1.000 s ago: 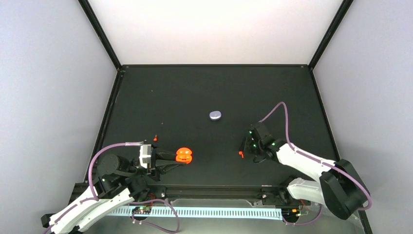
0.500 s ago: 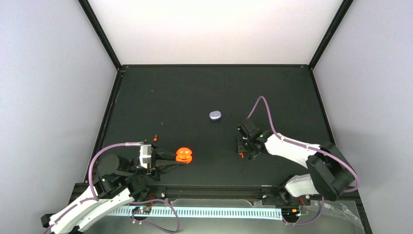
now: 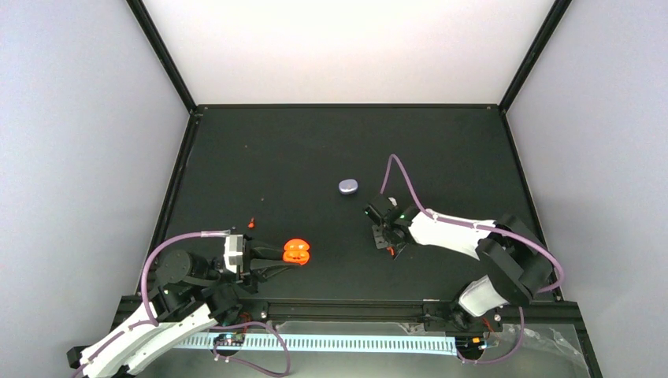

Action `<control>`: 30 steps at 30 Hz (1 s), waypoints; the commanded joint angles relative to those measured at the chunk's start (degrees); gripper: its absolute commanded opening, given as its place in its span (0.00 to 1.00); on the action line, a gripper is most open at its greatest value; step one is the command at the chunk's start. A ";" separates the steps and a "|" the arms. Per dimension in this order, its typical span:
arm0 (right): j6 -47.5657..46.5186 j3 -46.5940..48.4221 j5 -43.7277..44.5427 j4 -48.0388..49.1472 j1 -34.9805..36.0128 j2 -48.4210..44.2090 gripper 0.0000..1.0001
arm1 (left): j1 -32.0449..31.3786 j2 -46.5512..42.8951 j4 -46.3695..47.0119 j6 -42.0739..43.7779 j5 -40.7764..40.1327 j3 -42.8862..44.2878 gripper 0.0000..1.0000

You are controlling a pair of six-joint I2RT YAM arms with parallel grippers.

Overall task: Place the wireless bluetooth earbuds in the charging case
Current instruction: Pick up the earbud from the center of the board.

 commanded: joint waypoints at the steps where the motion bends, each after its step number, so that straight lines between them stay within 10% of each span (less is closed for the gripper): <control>1: -0.06 0.08 2.85 -2.26 1.69 3.25 0.43 | -0.38 -1.29 -0.71 0.90 -0.72 0.44 0.02; 30: 3.01 -0.65 3.11 -5.00 2.67 1.24 0.31 | -0.38 -2.15 -0.71 1.26 -0.90 0.09 0.02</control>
